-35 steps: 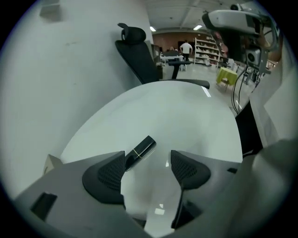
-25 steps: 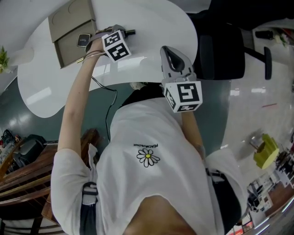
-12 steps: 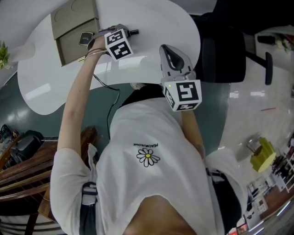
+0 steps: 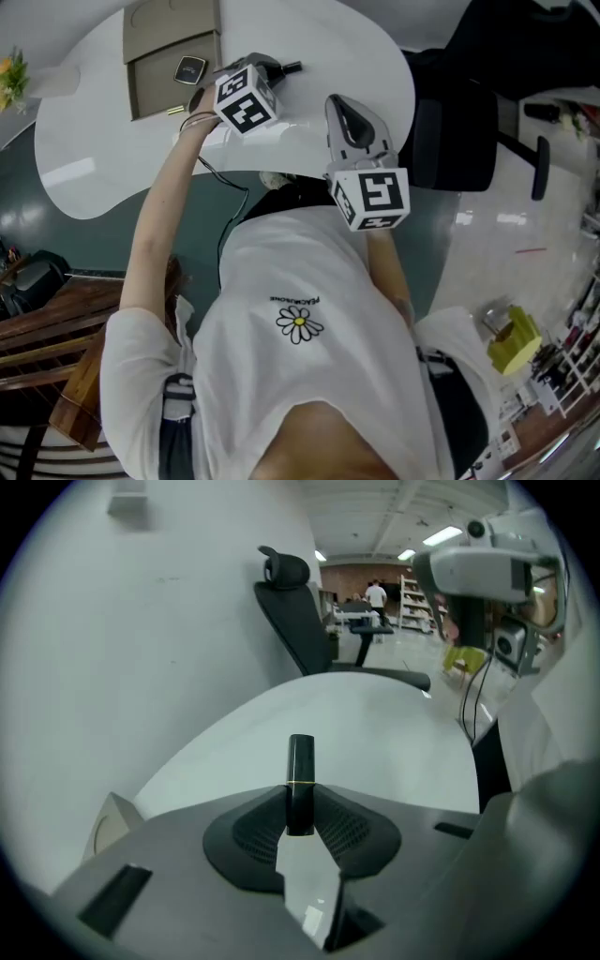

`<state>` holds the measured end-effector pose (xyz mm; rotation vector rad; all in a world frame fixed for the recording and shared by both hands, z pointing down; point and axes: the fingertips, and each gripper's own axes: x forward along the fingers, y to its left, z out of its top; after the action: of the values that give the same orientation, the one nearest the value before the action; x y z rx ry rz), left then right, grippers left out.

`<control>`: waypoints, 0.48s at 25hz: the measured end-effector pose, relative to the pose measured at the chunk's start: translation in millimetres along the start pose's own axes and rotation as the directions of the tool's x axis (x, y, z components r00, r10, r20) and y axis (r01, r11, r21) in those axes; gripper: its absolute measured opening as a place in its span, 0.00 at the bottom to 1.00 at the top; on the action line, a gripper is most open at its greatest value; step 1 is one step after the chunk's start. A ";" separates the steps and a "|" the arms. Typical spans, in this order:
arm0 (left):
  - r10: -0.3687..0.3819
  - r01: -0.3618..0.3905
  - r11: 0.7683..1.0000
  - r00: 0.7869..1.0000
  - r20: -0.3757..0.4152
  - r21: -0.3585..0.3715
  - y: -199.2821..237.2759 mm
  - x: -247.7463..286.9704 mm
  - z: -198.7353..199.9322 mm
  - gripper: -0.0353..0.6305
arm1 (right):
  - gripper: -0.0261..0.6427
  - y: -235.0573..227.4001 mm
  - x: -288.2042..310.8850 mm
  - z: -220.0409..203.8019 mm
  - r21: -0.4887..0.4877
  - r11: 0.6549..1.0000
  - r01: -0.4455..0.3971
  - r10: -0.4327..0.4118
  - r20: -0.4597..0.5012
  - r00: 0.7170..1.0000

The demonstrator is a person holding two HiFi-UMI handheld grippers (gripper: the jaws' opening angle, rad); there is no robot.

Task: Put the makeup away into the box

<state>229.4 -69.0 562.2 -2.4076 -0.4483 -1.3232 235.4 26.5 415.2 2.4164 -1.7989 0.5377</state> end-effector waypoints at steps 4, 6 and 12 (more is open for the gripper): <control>0.119 -0.088 0.971 0.984 0.132 -0.223 13.6 -43.7 6.9 0.21 | 0.08 6.7 9.6 12.7 -0.033 0.999 -0.024 0.024 0.020 1.000; 0.218 -0.146 0.926 0.960 0.178 -0.349 23.0 -70.5 3.6 0.21 | 0.08 11.1 14.2 22.7 -0.050 0.998 -0.049 0.051 0.036 0.998; 0.551 -0.320 0.699 0.811 0.196 -0.639 36.2 -162.7 -34.9 0.21 | 0.08 65.3 33.8 44.0 -0.119 0.976 -0.185 0.194 0.066 0.979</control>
<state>136.0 -133.6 435.3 -3.0092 0.5414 -0.8410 192.4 -36.2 375.7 2.2356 -2.0459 0.3505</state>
